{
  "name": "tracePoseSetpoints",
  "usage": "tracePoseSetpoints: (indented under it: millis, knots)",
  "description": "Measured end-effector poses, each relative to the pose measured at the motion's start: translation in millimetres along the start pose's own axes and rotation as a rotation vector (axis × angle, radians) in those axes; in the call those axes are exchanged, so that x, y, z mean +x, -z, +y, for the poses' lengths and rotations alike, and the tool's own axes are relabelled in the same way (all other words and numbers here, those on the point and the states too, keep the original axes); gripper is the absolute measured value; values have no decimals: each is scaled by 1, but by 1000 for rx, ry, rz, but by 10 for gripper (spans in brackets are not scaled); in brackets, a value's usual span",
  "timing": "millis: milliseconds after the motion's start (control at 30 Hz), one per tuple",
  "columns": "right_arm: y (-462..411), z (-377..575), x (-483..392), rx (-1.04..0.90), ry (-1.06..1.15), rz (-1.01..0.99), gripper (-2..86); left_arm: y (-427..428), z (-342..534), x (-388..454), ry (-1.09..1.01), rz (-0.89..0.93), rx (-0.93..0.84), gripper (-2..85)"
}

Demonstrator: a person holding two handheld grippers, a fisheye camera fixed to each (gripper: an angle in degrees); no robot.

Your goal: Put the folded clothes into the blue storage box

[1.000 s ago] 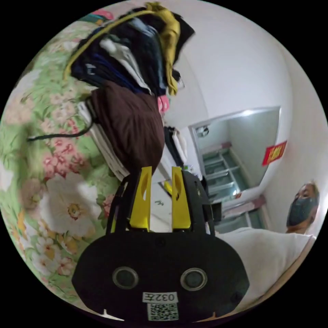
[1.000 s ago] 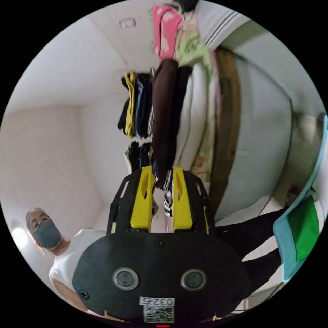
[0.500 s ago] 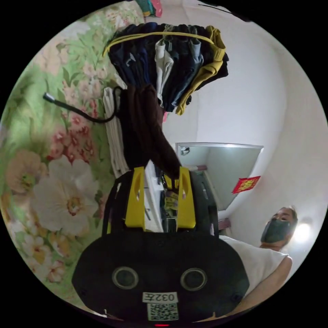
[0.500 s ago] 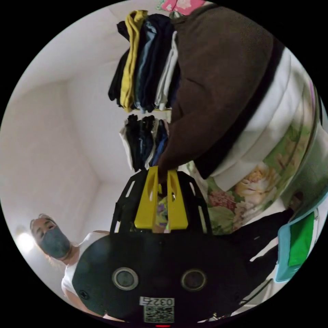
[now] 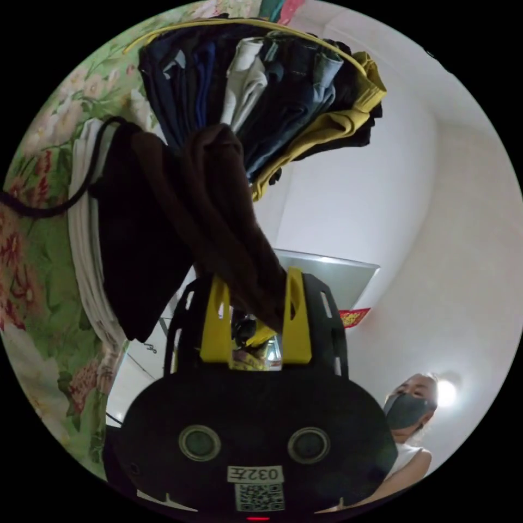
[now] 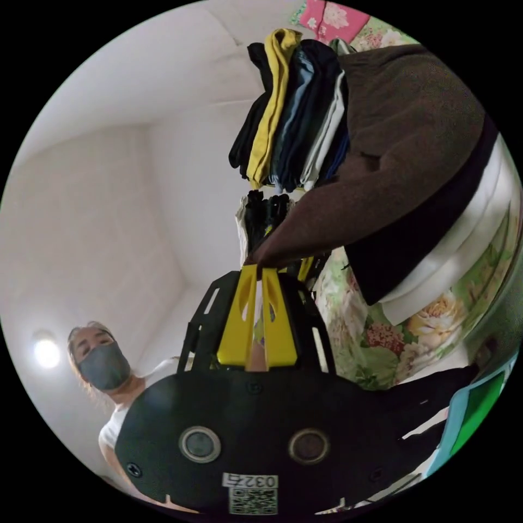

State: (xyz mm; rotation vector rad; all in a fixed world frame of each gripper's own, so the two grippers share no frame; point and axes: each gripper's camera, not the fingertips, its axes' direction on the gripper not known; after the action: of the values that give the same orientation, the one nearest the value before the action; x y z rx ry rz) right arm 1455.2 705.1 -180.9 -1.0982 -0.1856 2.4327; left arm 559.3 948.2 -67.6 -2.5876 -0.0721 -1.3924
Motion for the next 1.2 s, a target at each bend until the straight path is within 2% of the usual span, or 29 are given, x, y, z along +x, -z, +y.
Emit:
tracePoseSetpoints:
  millis: [133,200,267,367,467,633,700,800,867,933,1067,1200]
  knots:
    - [7,4,20,7,6,89,60,8,-1,7,-63,-127,-25,43]
    - [31,3,40,99,-67,137,73,15,-1,4,-78,-182,-29,34]
    - [71,6,63,323,-156,88,92,18,-3,-1,-91,-217,-69,31]
    - [103,-9,70,460,-187,156,114,14,-4,-5,-124,-286,-116,38]
    - [119,-33,72,519,-176,199,118,14,-6,-14,-105,-253,-115,67]
    - [127,-65,80,558,-175,186,109,16,-13,-18,-89,-180,-46,99]
    - [125,-76,79,548,-160,178,90,7,-18,-14,-108,-208,-66,91]
    - [121,-90,66,502,-155,304,53,-8,-23,3,-161,-311,-74,55]
    - [121,-98,46,461,-74,377,45,-23,-25,24,-214,-376,-72,36]
    - [126,-98,29,455,2,336,42,-36,-26,44,-276,-401,-82,29]
    - [145,-72,-23,456,197,257,41,-86,-26,96,-494,-421,-195,24]
    - [188,-11,-53,524,274,276,41,-147,-20,116,-554,-359,-390,24]
